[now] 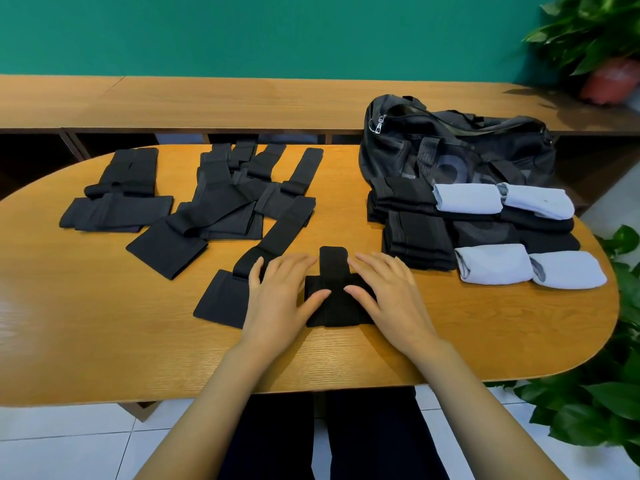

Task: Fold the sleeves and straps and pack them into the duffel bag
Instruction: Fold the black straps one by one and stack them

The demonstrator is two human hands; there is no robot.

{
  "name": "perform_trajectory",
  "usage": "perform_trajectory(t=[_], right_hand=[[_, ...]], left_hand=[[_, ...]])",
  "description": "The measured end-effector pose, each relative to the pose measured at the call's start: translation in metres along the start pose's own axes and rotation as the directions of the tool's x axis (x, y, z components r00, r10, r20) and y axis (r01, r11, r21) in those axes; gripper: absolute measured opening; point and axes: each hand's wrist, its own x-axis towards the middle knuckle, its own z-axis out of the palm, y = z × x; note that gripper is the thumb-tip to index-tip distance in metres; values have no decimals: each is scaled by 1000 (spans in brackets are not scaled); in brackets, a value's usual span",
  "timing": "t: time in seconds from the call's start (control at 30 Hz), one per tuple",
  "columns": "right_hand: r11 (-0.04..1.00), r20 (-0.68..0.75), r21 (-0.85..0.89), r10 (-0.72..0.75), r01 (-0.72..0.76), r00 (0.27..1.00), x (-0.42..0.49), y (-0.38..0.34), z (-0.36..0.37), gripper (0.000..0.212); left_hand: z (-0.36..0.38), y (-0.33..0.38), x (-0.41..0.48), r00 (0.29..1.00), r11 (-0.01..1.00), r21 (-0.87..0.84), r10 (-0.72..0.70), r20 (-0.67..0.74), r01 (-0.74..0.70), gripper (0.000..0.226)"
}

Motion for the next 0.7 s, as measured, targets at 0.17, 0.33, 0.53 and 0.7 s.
perform_trajectory(t=[0.17, 0.33, 0.53, 0.7], right_hand=[[993, 122, -64, -86, 94, 989, -16, 13, 9, 63], [992, 104, -57, -107, 113, 989, -21, 11, 10, 64], [992, 88, -3, -124, 125, 988, -22, 10, 8, 68], [989, 69, 30, -149, 147, 986, -23, 11, 9, 71]], left_hand=[[4, -7, -15, 963, 982, 18, 178, 200, -186, 74], [6, -6, -19, 953, 972, 54, 211, 219, -227, 71], [7, -6, -21, 959, 974, 41, 212, 187, -223, 66], [8, -6, -21, 967, 975, 36, 210, 145, -217, 60]])
